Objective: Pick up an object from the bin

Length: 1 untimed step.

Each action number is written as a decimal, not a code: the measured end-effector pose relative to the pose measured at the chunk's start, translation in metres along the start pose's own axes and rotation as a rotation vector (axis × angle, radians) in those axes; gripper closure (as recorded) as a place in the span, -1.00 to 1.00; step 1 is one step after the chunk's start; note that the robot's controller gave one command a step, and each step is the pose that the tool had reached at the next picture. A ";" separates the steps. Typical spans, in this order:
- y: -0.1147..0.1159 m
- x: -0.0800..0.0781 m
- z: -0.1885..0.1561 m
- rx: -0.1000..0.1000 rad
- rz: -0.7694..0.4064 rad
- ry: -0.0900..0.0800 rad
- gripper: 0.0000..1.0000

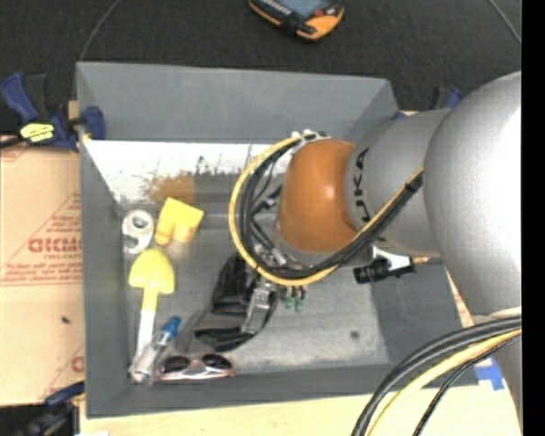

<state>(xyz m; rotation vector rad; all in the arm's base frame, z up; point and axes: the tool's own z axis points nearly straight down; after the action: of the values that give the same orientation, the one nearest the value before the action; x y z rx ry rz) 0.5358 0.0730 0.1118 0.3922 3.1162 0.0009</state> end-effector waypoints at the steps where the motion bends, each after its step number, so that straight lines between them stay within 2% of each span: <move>1: 0.018 -0.008 0.021 0.002 -0.331 -0.006 -1.00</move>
Offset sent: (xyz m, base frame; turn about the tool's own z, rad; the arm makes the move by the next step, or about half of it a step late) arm 0.0009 0.0268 -0.0418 0.1091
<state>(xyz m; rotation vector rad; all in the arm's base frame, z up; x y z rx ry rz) 0.5480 0.0889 0.0909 -0.1268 3.1327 -0.0032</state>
